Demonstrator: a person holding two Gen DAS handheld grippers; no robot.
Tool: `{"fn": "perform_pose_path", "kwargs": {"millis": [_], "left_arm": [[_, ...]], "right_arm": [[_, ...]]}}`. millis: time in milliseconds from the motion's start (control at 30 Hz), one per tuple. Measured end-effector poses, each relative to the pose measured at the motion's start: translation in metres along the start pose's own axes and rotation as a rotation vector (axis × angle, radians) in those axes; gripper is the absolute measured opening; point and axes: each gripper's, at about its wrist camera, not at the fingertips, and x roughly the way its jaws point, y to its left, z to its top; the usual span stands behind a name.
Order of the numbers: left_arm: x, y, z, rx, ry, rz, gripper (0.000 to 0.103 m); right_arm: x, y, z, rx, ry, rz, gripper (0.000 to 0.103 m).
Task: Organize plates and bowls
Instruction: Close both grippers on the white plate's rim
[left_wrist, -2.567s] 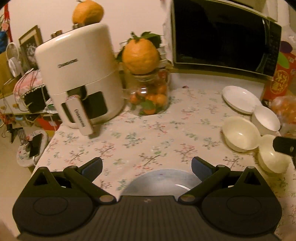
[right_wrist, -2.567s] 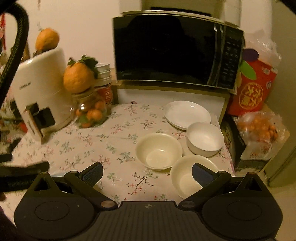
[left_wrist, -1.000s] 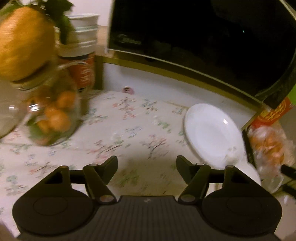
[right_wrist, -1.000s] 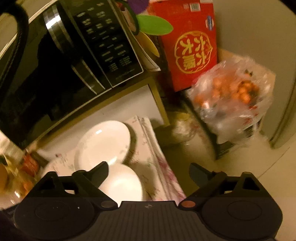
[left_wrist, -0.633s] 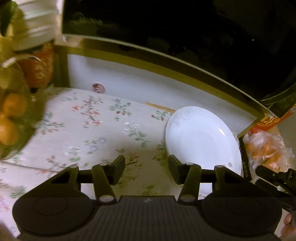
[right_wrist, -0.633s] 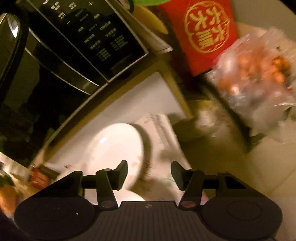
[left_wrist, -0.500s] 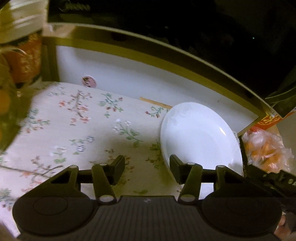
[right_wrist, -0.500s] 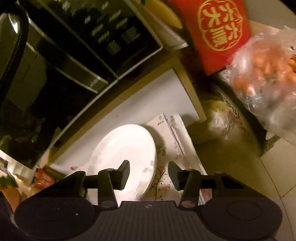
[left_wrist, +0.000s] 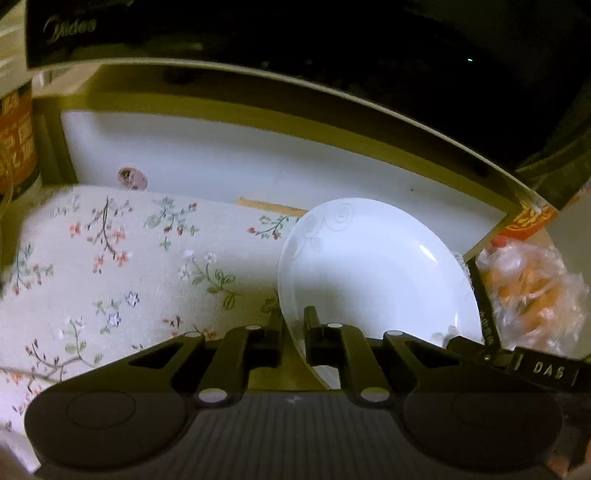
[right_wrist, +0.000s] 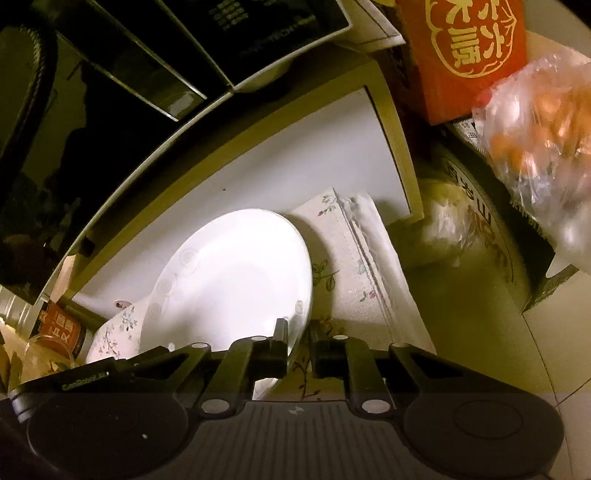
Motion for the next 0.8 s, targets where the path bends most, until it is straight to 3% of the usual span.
{"fn": "perform_pose_path", "kwargs": {"millis": [500, 800], "left_arm": [[-0.057, -0.003, 0.013, -0.036, -0.050, -0.010, 0.008], [-0.112, 0.005, -0.019, -0.089, -0.038, -0.036, 0.009]], "right_arm": [[-0.033, 0.013, 0.011, 0.027, -0.011, 0.056, 0.011], [-0.085, 0.034, 0.002, -0.011, 0.004, 0.057, 0.011]]}}
